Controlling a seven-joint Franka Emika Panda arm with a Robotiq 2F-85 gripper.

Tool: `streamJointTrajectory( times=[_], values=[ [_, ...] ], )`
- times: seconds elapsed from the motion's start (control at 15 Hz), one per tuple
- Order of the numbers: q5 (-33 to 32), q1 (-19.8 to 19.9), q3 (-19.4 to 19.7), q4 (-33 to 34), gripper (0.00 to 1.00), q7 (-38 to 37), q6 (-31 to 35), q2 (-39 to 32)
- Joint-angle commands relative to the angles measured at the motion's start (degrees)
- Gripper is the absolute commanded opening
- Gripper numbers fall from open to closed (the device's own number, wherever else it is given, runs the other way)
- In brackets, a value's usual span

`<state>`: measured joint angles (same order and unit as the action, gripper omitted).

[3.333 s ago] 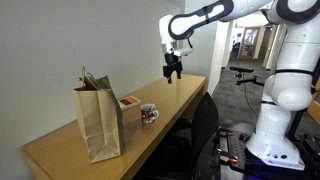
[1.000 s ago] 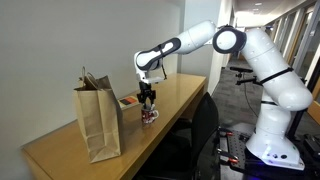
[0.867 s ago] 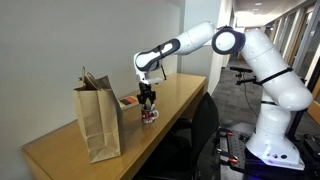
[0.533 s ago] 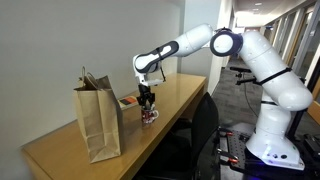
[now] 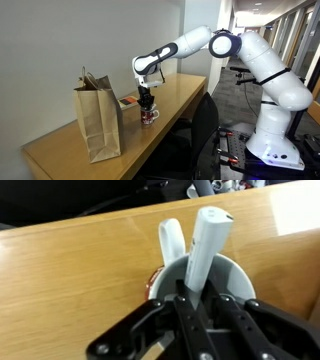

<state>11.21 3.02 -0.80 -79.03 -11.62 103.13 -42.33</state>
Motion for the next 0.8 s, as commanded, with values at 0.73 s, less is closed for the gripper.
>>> streamJointTrajectory(
  times=[0.73],
  values=[
    [-4.4,-0.6,2.1,-4.4,0.05,5.1,-3.4,10.8]
  ],
)
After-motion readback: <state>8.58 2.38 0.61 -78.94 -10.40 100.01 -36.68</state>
